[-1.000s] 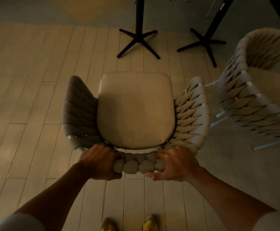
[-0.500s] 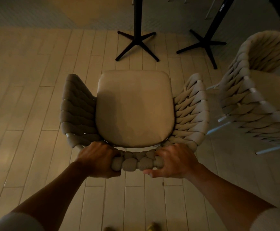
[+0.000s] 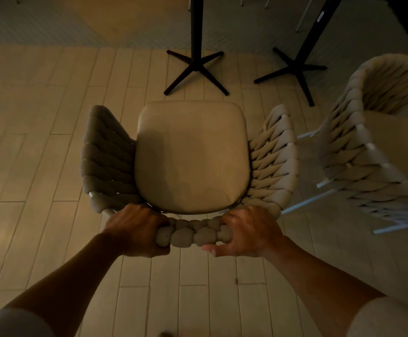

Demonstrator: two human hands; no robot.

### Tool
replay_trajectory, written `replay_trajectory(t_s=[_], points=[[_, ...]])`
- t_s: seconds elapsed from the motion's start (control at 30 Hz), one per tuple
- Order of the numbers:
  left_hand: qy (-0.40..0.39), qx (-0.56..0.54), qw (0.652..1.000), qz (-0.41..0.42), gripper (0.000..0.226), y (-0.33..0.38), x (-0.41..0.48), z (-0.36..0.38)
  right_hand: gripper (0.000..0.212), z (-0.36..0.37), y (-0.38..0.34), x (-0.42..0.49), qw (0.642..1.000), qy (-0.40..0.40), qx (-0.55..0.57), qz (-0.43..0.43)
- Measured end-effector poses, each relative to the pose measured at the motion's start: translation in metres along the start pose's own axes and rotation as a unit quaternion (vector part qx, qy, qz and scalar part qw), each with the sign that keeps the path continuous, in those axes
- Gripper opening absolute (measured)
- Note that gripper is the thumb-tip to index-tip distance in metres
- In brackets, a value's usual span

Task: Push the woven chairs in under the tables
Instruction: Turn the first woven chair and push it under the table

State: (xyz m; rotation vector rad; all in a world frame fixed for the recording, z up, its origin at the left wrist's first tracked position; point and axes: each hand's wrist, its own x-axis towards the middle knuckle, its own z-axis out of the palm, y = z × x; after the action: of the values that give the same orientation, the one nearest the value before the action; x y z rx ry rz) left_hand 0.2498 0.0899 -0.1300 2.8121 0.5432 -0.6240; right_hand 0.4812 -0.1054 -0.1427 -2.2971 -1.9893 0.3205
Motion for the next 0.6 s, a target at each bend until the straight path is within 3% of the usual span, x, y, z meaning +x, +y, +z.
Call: replay_trajectory(t_s=[0.6], points=[[0.005,-0.015,1.0,0.0,0.064,-0.062,0.076,-0.038,0.089,-0.019,0.035,0.088,0.999,0.031,0.006,0.014]])
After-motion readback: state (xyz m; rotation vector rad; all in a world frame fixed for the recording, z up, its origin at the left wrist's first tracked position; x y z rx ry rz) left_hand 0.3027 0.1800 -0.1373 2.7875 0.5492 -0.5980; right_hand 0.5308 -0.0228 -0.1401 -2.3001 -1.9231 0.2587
